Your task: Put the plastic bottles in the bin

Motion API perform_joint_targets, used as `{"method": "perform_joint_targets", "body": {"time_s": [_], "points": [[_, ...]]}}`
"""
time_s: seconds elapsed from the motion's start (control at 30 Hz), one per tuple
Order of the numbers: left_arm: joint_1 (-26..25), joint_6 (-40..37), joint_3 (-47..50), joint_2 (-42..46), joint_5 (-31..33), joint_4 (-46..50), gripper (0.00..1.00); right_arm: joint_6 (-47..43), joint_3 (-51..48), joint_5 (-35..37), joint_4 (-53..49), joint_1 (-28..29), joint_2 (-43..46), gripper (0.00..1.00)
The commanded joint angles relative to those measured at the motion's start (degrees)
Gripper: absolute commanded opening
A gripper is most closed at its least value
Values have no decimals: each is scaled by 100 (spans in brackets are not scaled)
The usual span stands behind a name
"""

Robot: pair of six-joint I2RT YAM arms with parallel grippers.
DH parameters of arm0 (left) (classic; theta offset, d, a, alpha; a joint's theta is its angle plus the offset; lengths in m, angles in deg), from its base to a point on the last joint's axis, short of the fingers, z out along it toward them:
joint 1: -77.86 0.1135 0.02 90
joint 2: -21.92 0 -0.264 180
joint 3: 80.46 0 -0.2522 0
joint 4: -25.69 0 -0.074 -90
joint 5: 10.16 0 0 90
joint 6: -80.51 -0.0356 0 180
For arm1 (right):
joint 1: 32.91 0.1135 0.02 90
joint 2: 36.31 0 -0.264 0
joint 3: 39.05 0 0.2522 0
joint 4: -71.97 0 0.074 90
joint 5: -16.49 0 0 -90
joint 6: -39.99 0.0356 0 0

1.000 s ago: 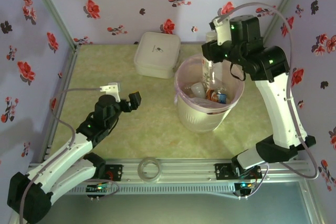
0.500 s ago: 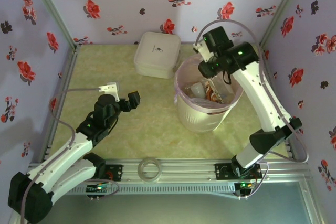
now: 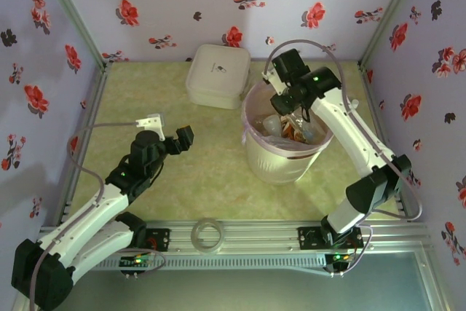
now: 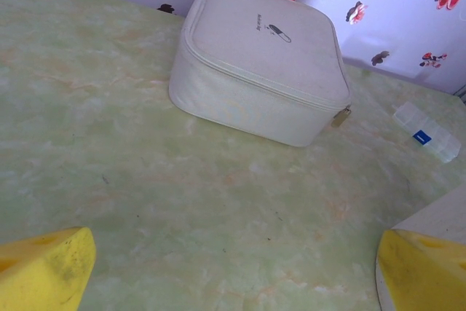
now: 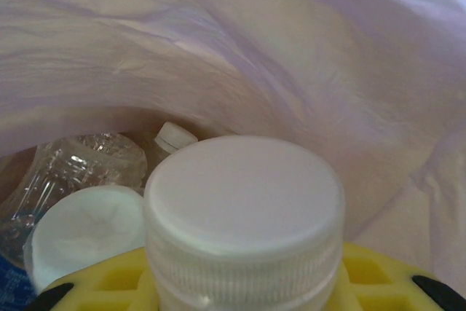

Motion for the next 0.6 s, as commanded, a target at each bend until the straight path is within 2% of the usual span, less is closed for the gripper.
{"method": "perform_joint_targets", "body": {"time_s": [0.0,0.57], "points": [[61,61,-79,103,133,125,100,380,-358,-936,83,59,-20,8],[145,65,-136,-39,133,151,100,571,145,-801,-146,76,426,49]]}}
